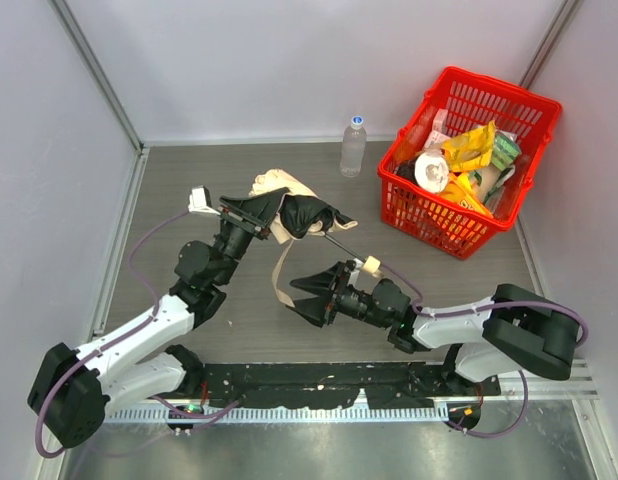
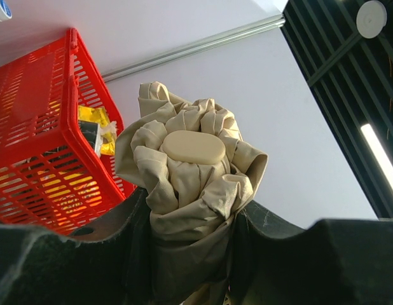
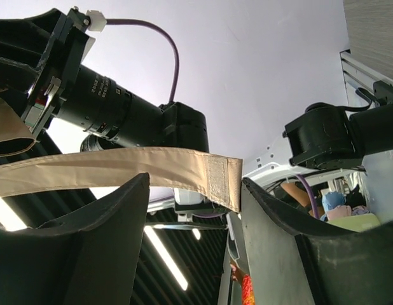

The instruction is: Put away the umbrella

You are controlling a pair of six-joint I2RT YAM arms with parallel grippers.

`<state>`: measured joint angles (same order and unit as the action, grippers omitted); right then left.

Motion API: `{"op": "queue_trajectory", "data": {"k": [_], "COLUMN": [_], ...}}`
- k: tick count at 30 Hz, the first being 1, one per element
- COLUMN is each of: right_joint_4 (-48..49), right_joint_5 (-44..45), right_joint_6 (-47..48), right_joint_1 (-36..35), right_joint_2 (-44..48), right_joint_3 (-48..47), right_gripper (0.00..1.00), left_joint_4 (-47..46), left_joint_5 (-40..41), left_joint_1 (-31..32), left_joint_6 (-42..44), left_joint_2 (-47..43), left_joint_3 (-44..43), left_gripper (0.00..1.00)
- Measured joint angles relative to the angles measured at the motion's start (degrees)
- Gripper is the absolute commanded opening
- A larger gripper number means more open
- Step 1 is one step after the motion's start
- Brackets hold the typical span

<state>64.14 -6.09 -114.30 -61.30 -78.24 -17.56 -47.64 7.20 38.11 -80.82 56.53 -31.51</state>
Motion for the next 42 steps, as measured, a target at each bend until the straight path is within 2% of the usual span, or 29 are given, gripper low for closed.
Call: {"op": "queue_trajectory", "data": {"k": [4, 6, 7, 9, 11, 18, 23, 31, 36, 42], "right_joint_4": [1.27, 1.57, 1.77, 2.80, 4.55, 9.77, 10.91, 11.28, 11.10, 10.88], "right_joint_5": [0.70, 1.36, 1.75, 2.45, 3.02, 6.10, 5.27, -4.81, -12.98, -19.47], "right_joint_6": [0.00, -0.02, 0.00, -0.02, -0.20, -0.24, -0.35, 3.67, 8.41, 14.84], "right_joint_1": [-0.20, -0.66, -1.03, -1.64, -1.92, -1.46, 2.69, 14.14, 19.56, 22.53], "right_joint_2": [-1.03, -1.53, -1.73, -2.34, -3.23, -8.44, -13.49, -18.56, -24.15, -25.77], "right_joint_3": [0.00, 0.00, 0.00, 0.00, 0.02, 1.20, 6.43, 7.76, 5.97, 5.77], "right_gripper": [0.54, 0.39, 0.26, 0.11, 0.01, 0.01, 0.01, 0.01, 0.01, 0.01], "left_joint_4": [0.00, -0.09, -0.07, -0.09, -0.11, 0.44, 7.54, 20.81, 29.59, 36.30], "left_joint_5": [0.02, 0.02, 0.02, 0.02, 0.04, 0.07, 0.22, -1.79, -4.81, -9.05], "left_joint_1": [0.00, 0.00, 0.00, 0.00, 0.00, 0.00, 0.00, -0.39, -1.09, -2.23], "left_joint_6": [0.02, 0.00, 0.02, 0.02, 0.00, -0.87, -1.66, -3.76, -4.20, -1.09], "left_joint_2": [0.48, 0.48, 0.48, 0.48, 0.46, -0.35, -7.21, -15.87, -16.33, -14.32], "left_joint_3": [0.00, 0.02, 0.00, 0.00, 0.00, 0.39, 3.08, 9.88, 12.66, 12.63], "left_gripper": [0.00, 0.00, 0.00, 0.00, 0.00, 0.00, 0.00, 0.00, 0.00, 0.00]}}
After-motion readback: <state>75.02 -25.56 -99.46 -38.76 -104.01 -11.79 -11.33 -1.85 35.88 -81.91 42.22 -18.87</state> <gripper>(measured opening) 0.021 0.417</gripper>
